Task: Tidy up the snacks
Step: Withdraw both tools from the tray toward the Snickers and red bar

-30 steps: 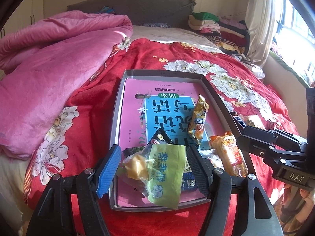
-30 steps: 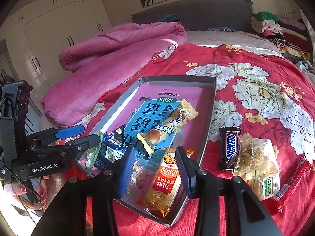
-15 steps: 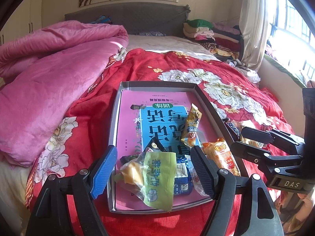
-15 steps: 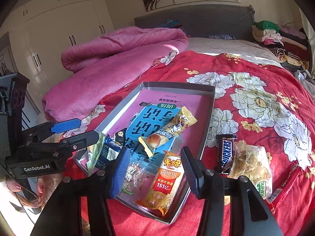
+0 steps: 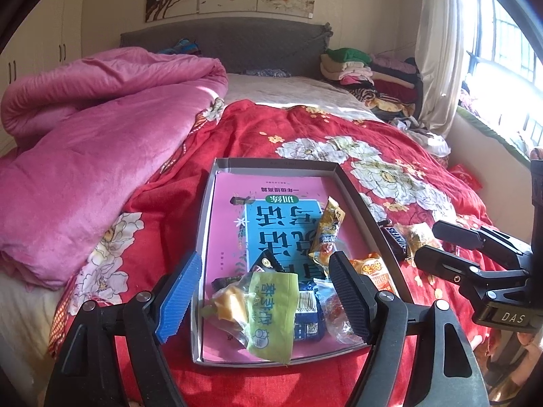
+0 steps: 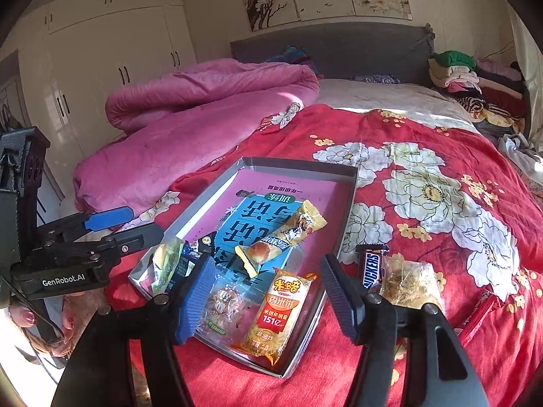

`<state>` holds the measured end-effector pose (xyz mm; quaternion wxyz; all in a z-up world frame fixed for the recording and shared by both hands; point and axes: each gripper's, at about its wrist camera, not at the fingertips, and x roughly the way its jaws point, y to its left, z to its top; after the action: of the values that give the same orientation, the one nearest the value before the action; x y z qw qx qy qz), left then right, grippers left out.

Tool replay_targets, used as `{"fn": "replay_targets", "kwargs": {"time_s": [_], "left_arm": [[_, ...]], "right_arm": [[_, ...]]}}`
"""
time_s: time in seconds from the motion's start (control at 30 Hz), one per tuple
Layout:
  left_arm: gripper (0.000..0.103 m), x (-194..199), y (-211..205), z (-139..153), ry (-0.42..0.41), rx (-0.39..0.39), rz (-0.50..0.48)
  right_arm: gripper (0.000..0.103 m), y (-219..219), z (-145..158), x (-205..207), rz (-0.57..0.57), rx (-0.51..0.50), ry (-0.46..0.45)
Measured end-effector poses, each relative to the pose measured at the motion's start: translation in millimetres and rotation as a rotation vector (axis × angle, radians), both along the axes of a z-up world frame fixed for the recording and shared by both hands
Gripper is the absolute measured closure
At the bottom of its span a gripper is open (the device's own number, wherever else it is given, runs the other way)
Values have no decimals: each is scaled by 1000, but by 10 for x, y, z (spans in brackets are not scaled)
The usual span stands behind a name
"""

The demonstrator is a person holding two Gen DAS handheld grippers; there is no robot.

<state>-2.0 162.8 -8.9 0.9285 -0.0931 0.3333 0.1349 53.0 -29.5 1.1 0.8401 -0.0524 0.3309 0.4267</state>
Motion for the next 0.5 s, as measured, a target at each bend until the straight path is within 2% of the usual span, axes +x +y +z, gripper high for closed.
{"fn": "replay_targets", "kwargs": {"time_s": [0.17,0.27,0.5], "left_arm": [[24,-24,-13,33,-9,-49,-1],[22,-39,-45,68,-14,-53,5],[19,-57,-94,104,-19,-134,5]], "right_arm": [[36,-87,75,-6,-19,15,-21],[32,-126,123,-20,-26,21,-37],[23,-223,196,-60,-42,31,-60]]}}
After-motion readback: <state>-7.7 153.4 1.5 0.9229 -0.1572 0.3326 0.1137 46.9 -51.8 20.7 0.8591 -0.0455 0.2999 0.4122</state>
